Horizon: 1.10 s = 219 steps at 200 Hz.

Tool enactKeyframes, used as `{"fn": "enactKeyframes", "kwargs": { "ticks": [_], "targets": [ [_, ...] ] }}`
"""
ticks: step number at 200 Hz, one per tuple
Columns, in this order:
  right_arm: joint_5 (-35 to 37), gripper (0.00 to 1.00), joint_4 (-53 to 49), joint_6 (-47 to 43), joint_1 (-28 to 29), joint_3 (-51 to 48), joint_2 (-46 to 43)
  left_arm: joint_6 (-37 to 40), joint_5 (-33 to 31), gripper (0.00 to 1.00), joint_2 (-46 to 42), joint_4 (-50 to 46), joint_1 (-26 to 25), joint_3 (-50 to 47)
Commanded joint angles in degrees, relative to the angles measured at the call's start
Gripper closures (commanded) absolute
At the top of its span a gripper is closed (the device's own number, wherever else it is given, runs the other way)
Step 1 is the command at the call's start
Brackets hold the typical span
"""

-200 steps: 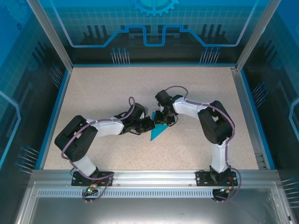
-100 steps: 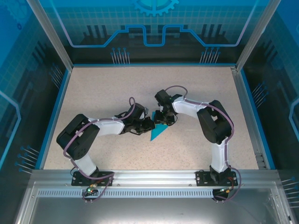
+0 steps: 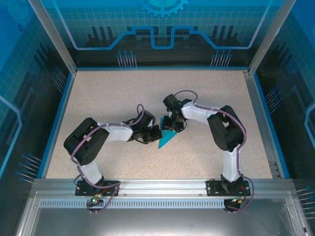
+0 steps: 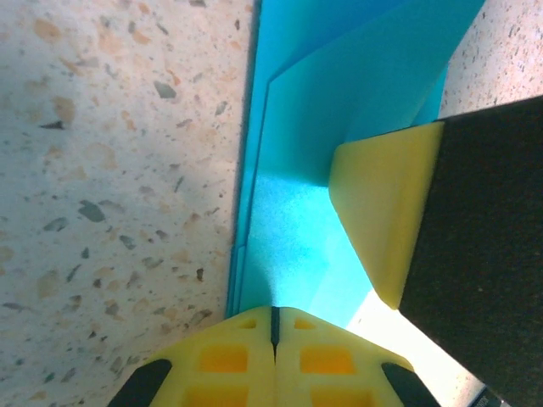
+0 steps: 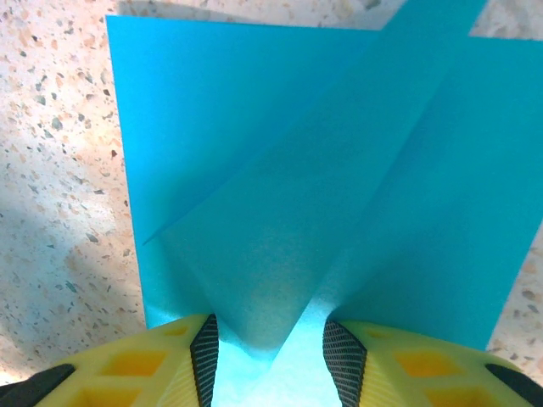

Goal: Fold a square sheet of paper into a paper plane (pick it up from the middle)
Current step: Fourth fold the wing at the center of the table.

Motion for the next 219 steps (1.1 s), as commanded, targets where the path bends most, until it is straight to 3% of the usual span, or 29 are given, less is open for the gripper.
{"fn": "enactKeyframes", "kwargs": {
  "ticks": [1,77,142,191,219],
  "targets": [
    [0.56,0.56,-1.29,0.55,0.21,-2.70,5.58,0.02,-1.46,0.97,0.65,-2.67,-0.24,0.83],
    [-0.10,0.56,-1.86,-0.49,0.13,-1.48,5.47,-0.38,-1.74,0.99,1.59,-3.85,-0.25,-0.19],
    [-10.62,0.57,10.81,-5.37,-3.71,-8.37,-12.84,-1.39,-4.32,1.00,3.31,-9.27,-0.24,-0.85],
    [-21.13,0.73,19.84,-9.15,-4.53,-15.33,-14.29,-2.16,-5.35,1.00,4.61,-11.71,-0.39,-0.10],
    [-22.53,0.82,21.69,-9.53,-4.63,-16.01,-11.45,-2.67,-6.64,1.00,4.56,-13.48,-0.55,0.13]
  ]
}}
